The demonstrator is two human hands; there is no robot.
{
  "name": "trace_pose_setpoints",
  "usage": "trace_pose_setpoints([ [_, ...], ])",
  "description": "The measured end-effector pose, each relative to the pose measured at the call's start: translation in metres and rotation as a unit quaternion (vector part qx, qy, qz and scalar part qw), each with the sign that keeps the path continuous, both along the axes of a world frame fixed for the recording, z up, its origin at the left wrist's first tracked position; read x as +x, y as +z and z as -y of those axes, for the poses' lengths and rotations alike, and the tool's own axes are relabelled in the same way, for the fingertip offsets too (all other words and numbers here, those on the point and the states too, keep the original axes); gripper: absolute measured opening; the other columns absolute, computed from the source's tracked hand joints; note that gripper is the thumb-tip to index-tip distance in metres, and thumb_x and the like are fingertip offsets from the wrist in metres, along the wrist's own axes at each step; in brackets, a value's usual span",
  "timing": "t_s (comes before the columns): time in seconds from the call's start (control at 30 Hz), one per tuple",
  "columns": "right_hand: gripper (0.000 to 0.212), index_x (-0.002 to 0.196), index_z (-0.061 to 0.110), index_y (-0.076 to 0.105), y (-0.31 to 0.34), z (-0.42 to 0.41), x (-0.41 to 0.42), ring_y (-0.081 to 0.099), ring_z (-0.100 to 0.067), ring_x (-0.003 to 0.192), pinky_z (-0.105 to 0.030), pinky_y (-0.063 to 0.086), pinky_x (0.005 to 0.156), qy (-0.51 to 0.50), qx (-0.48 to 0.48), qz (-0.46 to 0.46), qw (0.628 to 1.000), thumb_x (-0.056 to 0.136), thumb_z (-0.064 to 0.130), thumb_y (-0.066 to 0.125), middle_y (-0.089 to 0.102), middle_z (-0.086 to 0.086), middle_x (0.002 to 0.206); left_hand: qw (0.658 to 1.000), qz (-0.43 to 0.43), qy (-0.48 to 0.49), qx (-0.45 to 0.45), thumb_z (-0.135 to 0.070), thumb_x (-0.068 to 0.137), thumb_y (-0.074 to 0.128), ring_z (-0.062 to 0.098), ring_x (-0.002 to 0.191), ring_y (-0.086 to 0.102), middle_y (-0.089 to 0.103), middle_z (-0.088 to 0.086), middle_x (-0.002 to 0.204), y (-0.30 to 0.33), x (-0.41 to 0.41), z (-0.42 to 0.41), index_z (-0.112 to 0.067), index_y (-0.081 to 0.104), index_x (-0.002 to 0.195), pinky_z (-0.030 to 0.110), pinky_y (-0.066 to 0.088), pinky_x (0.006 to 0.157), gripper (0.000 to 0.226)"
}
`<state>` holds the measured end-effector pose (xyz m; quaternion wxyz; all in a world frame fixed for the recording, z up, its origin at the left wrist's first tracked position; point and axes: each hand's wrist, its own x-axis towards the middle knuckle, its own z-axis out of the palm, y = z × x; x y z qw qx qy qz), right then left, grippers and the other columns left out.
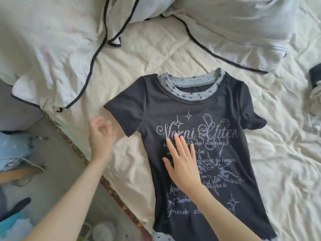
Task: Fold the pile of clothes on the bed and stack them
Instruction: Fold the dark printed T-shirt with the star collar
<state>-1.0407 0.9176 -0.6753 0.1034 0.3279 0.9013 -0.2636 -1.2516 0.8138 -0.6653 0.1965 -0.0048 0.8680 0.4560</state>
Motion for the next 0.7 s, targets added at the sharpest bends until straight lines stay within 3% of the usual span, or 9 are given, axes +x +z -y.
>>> trace_pose_setpoints([
  [0.1, 0.053, 0.142, 0.012, 0.042, 0.004, 0.013, 0.048, 0.025, -0.030, 0.142, -0.046, 0.014, 0.115, -0.040, 0.007, 0.023, 0.999, 0.094, 0.026, 0.057, 0.031, -0.011, 0.152, 0.997, 0.038, -0.055, -0.027, -0.027, 0.096, 0.051, 0.019, 0.094, 0.060, 0.060, -0.006, 0.099, -0.004, 0.063, 0.025, -0.028, 0.051, 0.100, 0.021, 0.044, 0.075, 0.005],
  [0.27, 0.042, 0.127, 0.005, 0.059, 0.013, 0.016, 0.125, 0.042, -0.033, 0.133, -0.052, 0.028, 0.111, -0.144, 0.044, 0.042, 0.988, 0.086, 0.014, 0.066, 0.048, -0.015, 0.140, 0.978, 0.086, -0.173, -0.075, -0.024, 0.096, 0.051, 0.003, 0.080, 0.057, 0.061, -0.011, 0.083, -0.015, 0.150, 0.048, -0.022, 0.057, 0.092, 0.008, 0.041, 0.068, 0.008],
  [0.43, 0.038, 0.129, 0.000, 0.052, 0.020, -0.014, 0.189, 0.042, -0.037, 0.129, -0.050, 0.031, 0.108, -0.264, 0.051, 0.053, 0.962, 0.092, 0.009, 0.055, 0.046, -0.019, 0.139, 0.971, 0.089, -0.202, -0.095, -0.026, 0.094, 0.056, 0.001, 0.078, 0.052, 0.055, -0.008, 0.086, -0.010, 0.184, 0.055, -0.020, 0.052, 0.093, 0.002, 0.036, 0.065, 0.007],
  [0.53, 0.041, 0.132, -0.001, 0.047, 0.019, -0.028, 0.214, 0.048, -0.037, 0.119, -0.044, 0.037, 0.099, -0.328, 0.009, 0.066, 0.942, 0.094, 0.013, 0.052, 0.050, -0.020, 0.131, 0.966, 0.089, -0.212, -0.119, -0.029, 0.092, 0.058, -0.001, 0.075, 0.051, 0.055, -0.010, 0.081, -0.004, 0.193, 0.059, -0.020, 0.052, 0.088, 0.006, 0.036, 0.061, 0.012],
  [0.63, 0.040, 0.128, 0.004, 0.048, 0.015, -0.035, 0.225, 0.056, -0.034, 0.107, -0.037, 0.041, 0.085, -0.431, -0.092, 0.058, 0.896, 0.096, 0.027, 0.051, 0.058, -0.017, 0.120, 0.963, 0.099, -0.206, -0.140, -0.029, 0.092, 0.058, -0.001, 0.073, 0.050, 0.054, -0.013, 0.079, 0.000, 0.201, 0.065, -0.018, 0.053, 0.088, 0.009, 0.034, 0.060, 0.013],
  [0.7, 0.040, 0.122, 0.004, 0.051, 0.012, -0.037, 0.232, 0.057, -0.032, 0.105, -0.035, 0.041, 0.081, -0.453, -0.139, 0.077, 0.877, 0.096, 0.034, 0.050, 0.062, -0.014, 0.113, 0.966, 0.119, -0.179, -0.145, -0.026, 0.094, 0.055, 0.008, 0.074, 0.051, 0.054, -0.011, 0.078, 0.003, 0.209, 0.071, -0.014, 0.053, 0.091, 0.020, 0.035, 0.064, 0.013],
])
